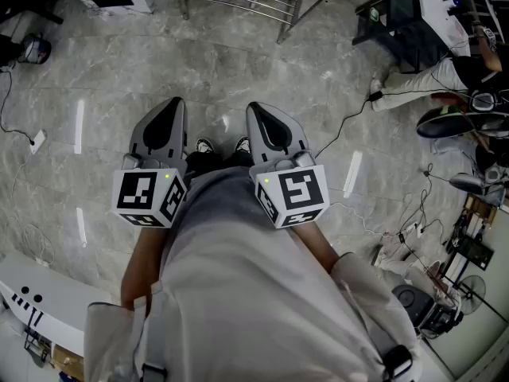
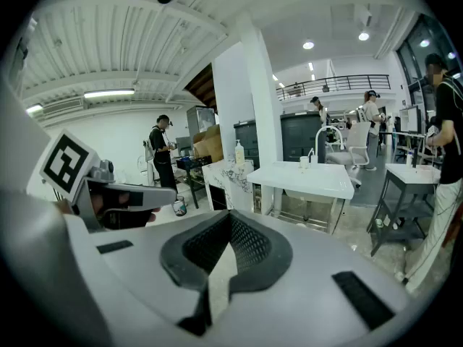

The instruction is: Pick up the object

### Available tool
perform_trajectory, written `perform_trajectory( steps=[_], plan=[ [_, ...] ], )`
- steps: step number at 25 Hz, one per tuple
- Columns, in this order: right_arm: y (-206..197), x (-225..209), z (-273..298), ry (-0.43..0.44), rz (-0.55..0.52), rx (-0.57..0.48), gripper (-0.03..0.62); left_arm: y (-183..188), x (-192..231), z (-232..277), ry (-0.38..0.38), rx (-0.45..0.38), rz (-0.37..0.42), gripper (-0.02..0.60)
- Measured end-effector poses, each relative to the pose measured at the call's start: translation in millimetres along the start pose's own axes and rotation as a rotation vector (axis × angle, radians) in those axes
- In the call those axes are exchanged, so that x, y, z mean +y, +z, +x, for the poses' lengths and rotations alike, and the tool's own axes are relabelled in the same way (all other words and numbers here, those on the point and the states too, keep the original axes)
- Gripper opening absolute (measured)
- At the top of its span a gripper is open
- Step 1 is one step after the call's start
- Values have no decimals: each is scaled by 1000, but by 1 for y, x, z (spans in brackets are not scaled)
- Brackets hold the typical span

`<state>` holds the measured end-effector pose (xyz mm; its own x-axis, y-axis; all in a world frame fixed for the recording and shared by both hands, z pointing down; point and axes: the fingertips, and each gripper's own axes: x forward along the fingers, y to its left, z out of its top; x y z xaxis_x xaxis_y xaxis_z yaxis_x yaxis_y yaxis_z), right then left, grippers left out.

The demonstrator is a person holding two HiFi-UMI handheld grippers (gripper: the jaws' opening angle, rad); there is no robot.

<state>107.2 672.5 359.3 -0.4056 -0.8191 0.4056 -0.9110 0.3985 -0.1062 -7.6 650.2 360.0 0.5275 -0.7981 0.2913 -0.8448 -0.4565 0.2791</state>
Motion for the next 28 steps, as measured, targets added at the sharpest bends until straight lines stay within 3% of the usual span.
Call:
perform_trajectory(
  steps=[3, 9, 18, 23, 28],
  plan=[
    [1, 0, -2, 23, 0, 4, 9, 4, -9, 5, -15, -10, -19, 6],
    [-3, 13, -7, 51, 20, -24, 9, -3, 1, -12, 29, -27, 23, 6],
    [4, 10, 3, -30, 20, -69, 9, 1, 39, -35, 58, -72, -39, 6],
    [3, -4, 13, -64, 30, -39, 9, 1, 55, -32, 82, -80, -77, 6],
    [6, -9, 35, -44, 6, 0, 9, 4, 66, -19, 104, -60, -44, 6]
  ],
)
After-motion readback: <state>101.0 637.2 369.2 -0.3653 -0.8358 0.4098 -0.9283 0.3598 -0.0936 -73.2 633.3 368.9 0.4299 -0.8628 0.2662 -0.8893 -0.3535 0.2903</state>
